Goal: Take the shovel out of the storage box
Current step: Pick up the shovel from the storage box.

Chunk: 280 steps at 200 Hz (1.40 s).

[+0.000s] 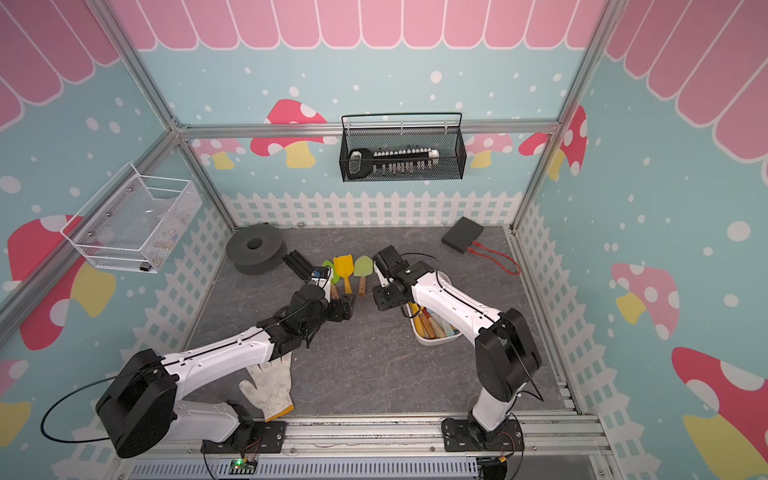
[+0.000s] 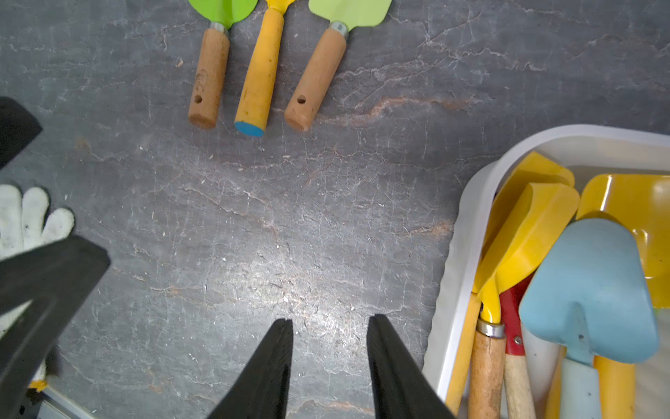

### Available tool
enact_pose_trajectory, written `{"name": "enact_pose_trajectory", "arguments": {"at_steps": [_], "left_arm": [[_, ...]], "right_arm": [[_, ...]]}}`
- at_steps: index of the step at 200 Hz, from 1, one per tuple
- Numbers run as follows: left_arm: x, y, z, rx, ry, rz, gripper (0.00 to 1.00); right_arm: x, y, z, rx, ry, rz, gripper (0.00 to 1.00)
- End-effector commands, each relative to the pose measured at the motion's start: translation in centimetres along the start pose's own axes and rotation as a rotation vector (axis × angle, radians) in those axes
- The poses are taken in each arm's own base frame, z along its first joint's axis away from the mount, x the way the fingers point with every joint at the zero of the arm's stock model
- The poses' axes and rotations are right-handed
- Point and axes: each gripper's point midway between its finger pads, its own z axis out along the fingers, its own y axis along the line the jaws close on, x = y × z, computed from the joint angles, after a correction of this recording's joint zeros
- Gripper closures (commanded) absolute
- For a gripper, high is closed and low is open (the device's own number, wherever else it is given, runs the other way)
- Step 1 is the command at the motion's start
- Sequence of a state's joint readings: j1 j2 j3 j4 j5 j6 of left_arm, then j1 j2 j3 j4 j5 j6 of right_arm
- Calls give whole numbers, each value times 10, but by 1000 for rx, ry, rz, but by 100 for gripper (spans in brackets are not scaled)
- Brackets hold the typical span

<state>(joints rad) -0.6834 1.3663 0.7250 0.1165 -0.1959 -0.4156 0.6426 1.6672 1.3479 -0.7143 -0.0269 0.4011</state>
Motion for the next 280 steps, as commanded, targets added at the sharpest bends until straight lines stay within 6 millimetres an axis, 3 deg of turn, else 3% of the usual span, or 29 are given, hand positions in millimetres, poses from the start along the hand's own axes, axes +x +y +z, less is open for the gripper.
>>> {"name": "enact_pose_trajectory", "arguments": {"at_steps": [1,64,88,137,179,245,280], "left_arm": [[8,-15,1,76,22,2,13],[-3,-18,-13,85,-24,-11,13],[-4,-16,-14,76,-28,-6,13],[3,-16,-5,64,1,3,13],[8,-17,0,64,19,4,13],[5,-18,-3,68,13,0,13],[4,-16,-5,61,9,3,13]], "right_arm": [[17,-13,-1,20,27,-34,58],[43,-52,5,47,89,19,55],[46,-62,7,26,83,66,59],[35,-75,5,53,16,97,66],[25,-89,24,88,26,139,71],[5,-101,38,104,-46,160,69],[-3,-97,47,71,-56,163,69]]}}
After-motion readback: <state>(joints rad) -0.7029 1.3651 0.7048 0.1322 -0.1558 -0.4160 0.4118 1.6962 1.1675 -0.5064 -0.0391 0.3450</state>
